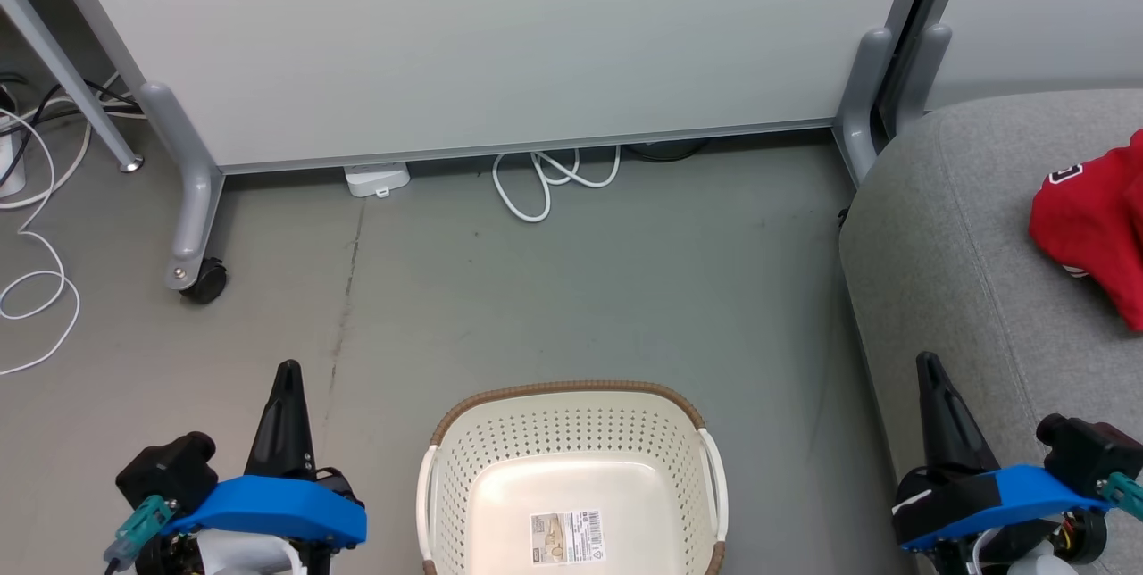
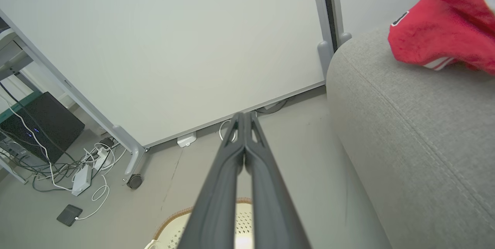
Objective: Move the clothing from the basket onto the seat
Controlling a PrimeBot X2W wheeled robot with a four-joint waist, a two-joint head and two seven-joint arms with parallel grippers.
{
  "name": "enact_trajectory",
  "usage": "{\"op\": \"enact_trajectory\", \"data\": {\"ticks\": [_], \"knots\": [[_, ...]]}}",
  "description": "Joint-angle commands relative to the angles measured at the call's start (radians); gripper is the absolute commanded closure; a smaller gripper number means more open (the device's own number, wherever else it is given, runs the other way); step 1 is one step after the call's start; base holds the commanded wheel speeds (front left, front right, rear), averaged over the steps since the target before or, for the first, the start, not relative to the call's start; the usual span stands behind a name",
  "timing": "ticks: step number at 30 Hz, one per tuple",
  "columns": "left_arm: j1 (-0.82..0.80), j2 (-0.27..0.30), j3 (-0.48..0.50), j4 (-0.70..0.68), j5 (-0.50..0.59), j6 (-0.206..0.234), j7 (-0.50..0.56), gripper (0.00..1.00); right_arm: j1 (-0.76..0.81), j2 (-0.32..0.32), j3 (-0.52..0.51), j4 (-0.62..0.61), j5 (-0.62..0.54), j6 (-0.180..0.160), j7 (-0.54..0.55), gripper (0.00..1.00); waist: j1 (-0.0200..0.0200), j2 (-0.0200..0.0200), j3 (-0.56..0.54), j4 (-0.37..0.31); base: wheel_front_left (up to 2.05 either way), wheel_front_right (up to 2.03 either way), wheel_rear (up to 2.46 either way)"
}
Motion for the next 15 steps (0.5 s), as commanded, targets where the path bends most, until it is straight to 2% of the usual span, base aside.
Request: {"op": "enact_trajectory", "data": {"ticks": [1,15], "knots": [[-0.021,0.001,0.010,-0.021,-0.040,-0.002,0.008,1.00,-0.013,-0.002,-0.004,-0.019,0.043,0.000,0.008,1.00,0.0000,-0.0001,-0.001,-0.001,0.00,0.00,0.00],[-0.021,0.002,0.031,-0.044,-0.263,0.001,0.062,1.00,-0.017,-0.002,-0.014,-0.025,0.270,0.000,0.064,1.00,0.0000,-0.0001,-0.012,-0.006,0.00,0.00,0.00]]}}
